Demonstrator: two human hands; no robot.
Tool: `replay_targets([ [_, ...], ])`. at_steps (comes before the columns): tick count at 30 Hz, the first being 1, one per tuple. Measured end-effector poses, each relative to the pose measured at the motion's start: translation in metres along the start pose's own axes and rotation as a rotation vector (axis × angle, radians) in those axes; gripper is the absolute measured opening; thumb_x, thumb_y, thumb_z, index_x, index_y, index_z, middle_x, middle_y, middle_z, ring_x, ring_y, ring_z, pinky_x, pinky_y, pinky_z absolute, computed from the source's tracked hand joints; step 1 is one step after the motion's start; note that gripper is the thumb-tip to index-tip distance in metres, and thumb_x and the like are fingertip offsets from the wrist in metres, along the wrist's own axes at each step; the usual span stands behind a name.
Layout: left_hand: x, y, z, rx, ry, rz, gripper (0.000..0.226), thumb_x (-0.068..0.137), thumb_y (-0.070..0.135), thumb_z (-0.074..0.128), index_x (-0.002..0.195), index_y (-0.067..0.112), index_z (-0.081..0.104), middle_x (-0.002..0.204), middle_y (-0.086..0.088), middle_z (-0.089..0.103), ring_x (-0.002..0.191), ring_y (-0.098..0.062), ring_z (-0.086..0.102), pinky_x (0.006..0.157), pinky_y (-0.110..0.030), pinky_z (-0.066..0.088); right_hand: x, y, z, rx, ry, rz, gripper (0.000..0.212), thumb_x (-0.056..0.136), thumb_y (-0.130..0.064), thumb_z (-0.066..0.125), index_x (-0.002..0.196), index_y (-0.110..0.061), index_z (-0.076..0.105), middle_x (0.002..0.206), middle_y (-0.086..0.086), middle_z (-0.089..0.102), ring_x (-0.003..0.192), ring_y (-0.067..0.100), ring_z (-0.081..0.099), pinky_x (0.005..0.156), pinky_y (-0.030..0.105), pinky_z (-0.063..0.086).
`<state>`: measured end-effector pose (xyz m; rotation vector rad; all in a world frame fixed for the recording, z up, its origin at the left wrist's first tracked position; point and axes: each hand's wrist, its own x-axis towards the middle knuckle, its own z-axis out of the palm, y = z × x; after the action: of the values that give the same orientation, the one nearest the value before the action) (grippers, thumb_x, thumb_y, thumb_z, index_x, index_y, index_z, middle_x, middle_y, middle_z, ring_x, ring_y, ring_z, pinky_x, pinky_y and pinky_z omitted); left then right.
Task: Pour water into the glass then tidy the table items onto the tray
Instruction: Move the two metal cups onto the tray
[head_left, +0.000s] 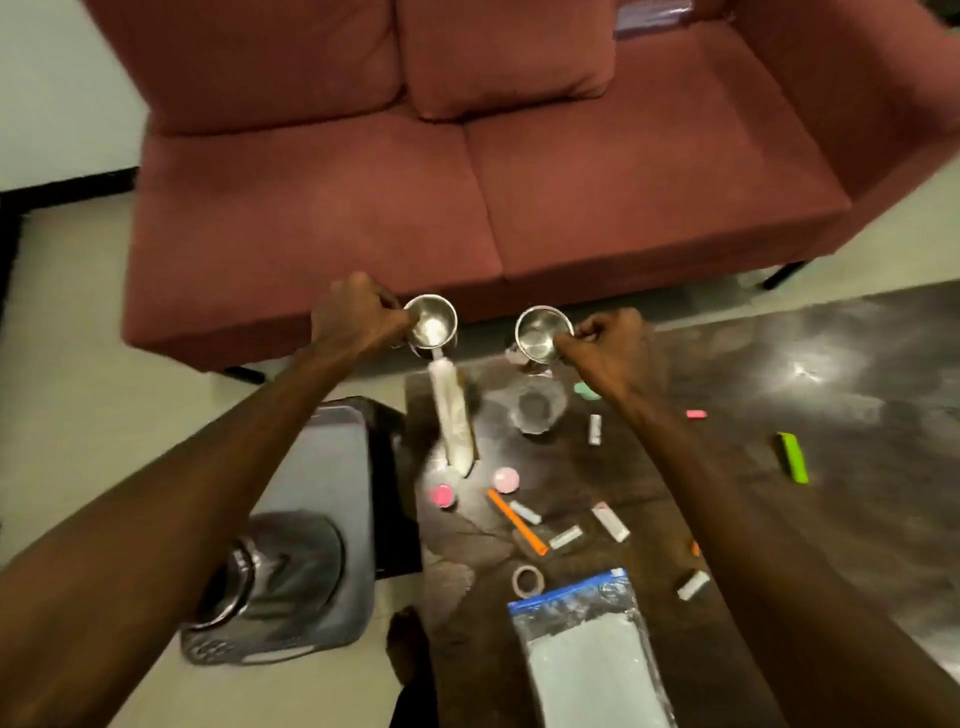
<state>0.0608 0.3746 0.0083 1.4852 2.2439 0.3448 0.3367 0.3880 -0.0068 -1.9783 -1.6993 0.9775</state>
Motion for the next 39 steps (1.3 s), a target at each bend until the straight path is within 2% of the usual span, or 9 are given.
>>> replay_targets([
  [3,-0.015,-0.075,-0.056,-0.052,0.022,-0.089,0.019,0.064,0.032,0.066,0.068,0.017,0.078,0.060,-0.007,0.069,0.054,-0.022,0.062,0.057,-0.033,0.055,-0.016,-0.067,0.056,-0.024,-0.068,-0.062,0.031,0.063,-0.051,0.064,0.077,-0.024,0.073,0.081,-0.001,0.073,0.084,0.021,0.068,0.076,0.036,0.057],
  [7,-0.032,-0.173,-0.088,-0.041,0.013,-0.260,0.020,0.057,0.035,0.065,0.049,0.017,0.065,0.056,-0.003,0.065,0.055,-0.022,0.061,0.055,-0.028,0.048,-0.041,-0.128,0.141,-0.043,-0.233,-0.109,0.025,0.061,-0.044,0.065,0.068,-0.022,0.072,0.070,-0.005,0.070,0.075,0.019,0.068,0.065,0.031,0.054],
  [10,-0.035,-0.228,-0.075,0.040,-0.047,-0.366,0.018,0.061,0.033,0.071,0.067,0.016,0.071,0.069,-0.003,0.069,0.073,-0.027,0.068,0.063,-0.030,0.052,-0.057,-0.145,0.195,-0.091,-0.327,-0.103,0.024,0.064,-0.039,0.068,0.069,-0.016,0.069,0.071,-0.003,0.069,0.072,0.021,0.066,0.061,0.027,0.049],
  [12,-0.033,-0.258,-0.056,0.083,-0.099,-0.410,0.031,0.060,0.035,0.073,0.081,0.011,0.071,0.081,-0.008,0.071,0.081,-0.030,0.069,0.070,-0.033,0.056,-0.064,-0.146,0.231,-0.137,-0.362,-0.090,0.025,0.066,-0.037,0.069,0.071,-0.013,0.069,0.069,0.000,0.068,0.070,0.023,0.065,0.054,0.023,0.040],
  [16,-0.029,-0.298,-0.011,0.153,-0.154,-0.425,0.040,0.067,0.036,0.072,0.095,0.008,0.062,0.101,-0.017,0.066,0.092,-0.037,0.065,0.069,-0.032,0.045,-0.069,-0.134,0.291,-0.188,-0.409,-0.016,0.030,0.073,-0.035,0.070,0.088,-0.009,0.067,0.089,0.013,0.069,0.083,0.031,0.066,0.065,0.029,0.047],
  [20,-0.019,-0.320,0.022,0.130,-0.142,-0.430,0.039,0.072,0.032,0.070,0.100,0.008,0.057,0.107,-0.019,0.062,0.098,-0.040,0.061,0.072,-0.035,0.043,-0.075,-0.119,0.334,-0.225,-0.397,0.032,0.028,0.077,-0.033,0.068,0.091,-0.009,0.067,0.093,0.011,0.070,0.086,0.029,0.067,0.076,0.038,0.057],
  [24,-0.013,-0.331,0.039,0.113,-0.113,-0.401,0.032,0.072,0.026,0.070,0.095,0.006,0.060,0.101,-0.020,0.064,0.091,-0.041,0.063,0.070,-0.036,0.047,-0.087,-0.108,0.365,-0.208,-0.405,0.044,0.028,0.082,-0.032,0.067,0.098,-0.009,0.063,0.102,0.010,0.064,0.097,0.030,0.061,0.077,0.032,0.045],
  [33,-0.018,-0.345,0.053,0.225,-0.020,-0.338,0.026,0.077,0.026,0.067,0.096,0.008,0.065,0.093,-0.017,0.067,0.084,-0.039,0.065,0.066,-0.033,0.039,-0.086,-0.109,0.391,-0.179,-0.352,0.054,0.028,0.091,-0.023,0.063,0.108,-0.002,0.060,0.113,0.016,0.063,0.105,0.033,0.059,0.091,0.042,0.050],
  [39,-0.027,-0.334,0.052,0.080,-0.029,-0.394,0.028,0.083,0.020,0.063,0.108,0.006,0.065,0.105,-0.021,0.063,0.096,-0.042,0.061,0.079,-0.041,0.049,-0.081,-0.107,0.397,-0.132,-0.364,0.091,0.028,0.090,-0.028,0.068,0.105,-0.004,0.065,0.109,0.017,0.066,0.102,0.032,0.064,0.090,0.038,0.052],
])
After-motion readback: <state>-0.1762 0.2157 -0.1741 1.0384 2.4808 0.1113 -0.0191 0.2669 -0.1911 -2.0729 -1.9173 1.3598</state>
